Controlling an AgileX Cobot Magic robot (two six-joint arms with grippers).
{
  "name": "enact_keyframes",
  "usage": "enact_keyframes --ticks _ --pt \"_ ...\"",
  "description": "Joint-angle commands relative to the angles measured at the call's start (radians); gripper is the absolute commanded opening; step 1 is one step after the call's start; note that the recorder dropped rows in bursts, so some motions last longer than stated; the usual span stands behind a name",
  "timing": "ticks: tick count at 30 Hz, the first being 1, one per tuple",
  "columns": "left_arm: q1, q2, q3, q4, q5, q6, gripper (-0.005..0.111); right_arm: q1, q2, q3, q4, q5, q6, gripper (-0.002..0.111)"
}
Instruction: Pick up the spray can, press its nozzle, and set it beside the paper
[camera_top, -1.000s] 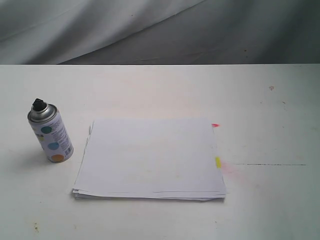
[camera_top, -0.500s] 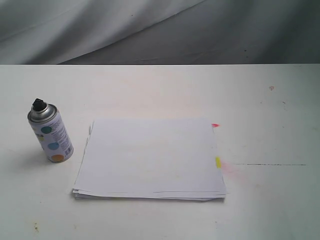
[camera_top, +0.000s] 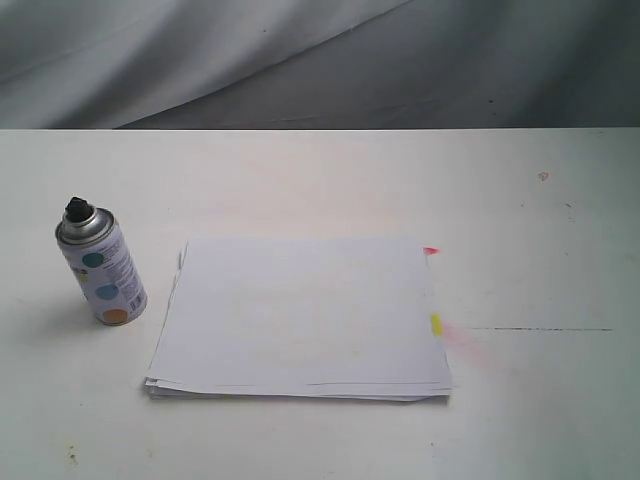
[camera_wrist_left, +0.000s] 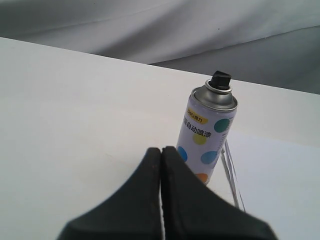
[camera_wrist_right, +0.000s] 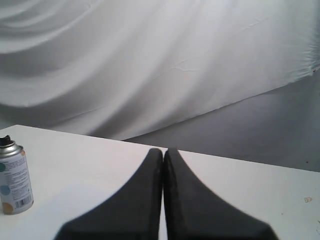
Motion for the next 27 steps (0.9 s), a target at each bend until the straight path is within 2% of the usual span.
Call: enact_keyframes --ticks 1,4,7,10,11,14,16,18,27 --pt "-0.005 -0.002 0.005 -0.004 -0.001 0.005 0.000 0.036 -0.004 0.009 0.030 -0.085 -0.004 0.000" --pt "-0.005 -0.002 0.005 -0.004 -0.001 0.005 0.000 0.073 -0.004 0.009 0.071 -0.169 0.002 0.000" --pt "-0.005 -0.002 0.005 -0.004 -0.001 0.005 0.000 0.094 -0.004 0.009 0.013 -0.221 0.066 0.000" --pt "-0.005 -0.002 0.005 -0.004 -0.001 0.005 0.000 0.092 -0.004 0.009 -0.331 -0.215 0.398 0.000" --pt "-0.005 -0.002 0.005 -0.004 -0.001 0.005 0.000 0.087 -0.004 0.011 -0.544 -0.209 0.621 0.000" --pt "-0.005 -0.002 0.005 -0.004 -0.001 0.005 0.000 0.068 -0.004 0.051 -0.972 -0.221 1.055 0.000" --pt "-0.005 -0.002 0.005 -0.004 -0.001 0.005 0.000 0.057 -0.004 0.106 -1.120 -0.253 1.191 0.000" --pt "-0.005 -0.002 0.005 -0.004 -0.001 0.005 0.000 0.053 -0.004 0.134 -1.137 -0.296 1.203 0.000" --pt "-0.005 -0.002 0.005 -0.004 -0.001 0.005 0.000 0.052 -0.004 0.134 -1.191 -0.200 1.179 0.000"
